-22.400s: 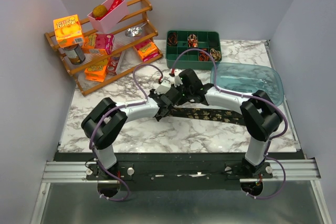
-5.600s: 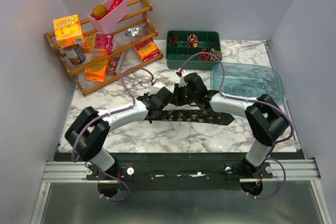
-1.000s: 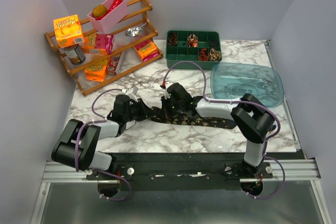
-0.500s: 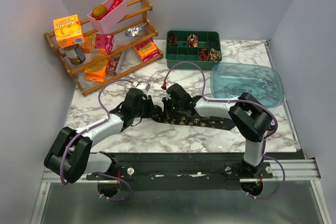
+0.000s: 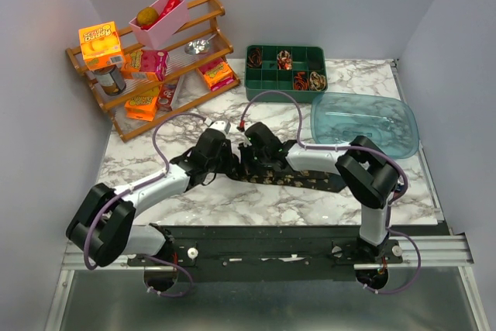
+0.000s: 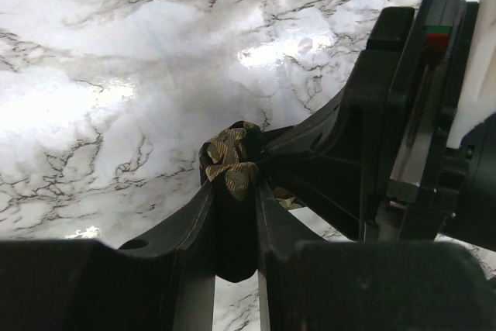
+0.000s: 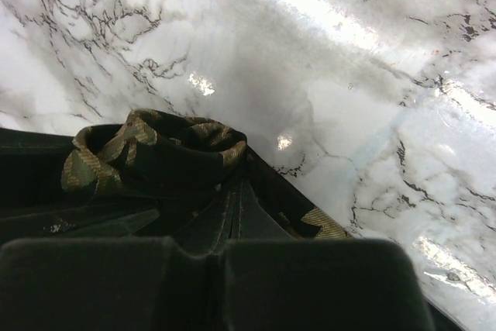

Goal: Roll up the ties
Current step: Roll the tie at the center of the board.

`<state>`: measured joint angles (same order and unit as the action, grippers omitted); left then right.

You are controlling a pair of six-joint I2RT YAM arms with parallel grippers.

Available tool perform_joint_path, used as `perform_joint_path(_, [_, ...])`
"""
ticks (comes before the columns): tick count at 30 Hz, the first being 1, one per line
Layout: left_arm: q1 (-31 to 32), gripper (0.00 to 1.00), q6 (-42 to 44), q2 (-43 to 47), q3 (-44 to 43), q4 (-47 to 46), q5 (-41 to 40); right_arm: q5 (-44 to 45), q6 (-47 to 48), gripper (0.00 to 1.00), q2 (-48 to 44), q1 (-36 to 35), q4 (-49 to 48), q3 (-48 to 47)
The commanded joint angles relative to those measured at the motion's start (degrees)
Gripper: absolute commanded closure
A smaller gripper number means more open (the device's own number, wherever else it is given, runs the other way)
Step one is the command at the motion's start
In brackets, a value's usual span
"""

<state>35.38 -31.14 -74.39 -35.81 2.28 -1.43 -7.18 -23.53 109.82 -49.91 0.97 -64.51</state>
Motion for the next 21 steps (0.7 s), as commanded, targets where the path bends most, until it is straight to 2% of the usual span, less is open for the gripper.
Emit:
perform_joint_path(1, [0.48, 1.00, 0.89, -0.85, -4.17, 5.78, -9.01, -0.30, 0.06, 0.99, -4.17, -0.10, -0.45, 1.05])
perform_joint_path(7, [0.57, 1.00, 2.66, -0.75, -8.74, 15.71, -19.03, 2.17, 0.85, 0.99, -9.97, 2.45, -0.45, 3.51])
perform_joint_path(14, [2.76, 1.00, -0.15, -5.41, -13.05, 26.80, -30.90, 6.65, 2.79, 0.99, -12.96, 4.64, -0.27, 6.50])
perform_joint_path(21, [8.48, 1.00, -2.70, -9.36, -15.77, 31.02, -35.22, 6.83, 2.44, 0.99, -13.49, 6.14, -0.09, 8.17])
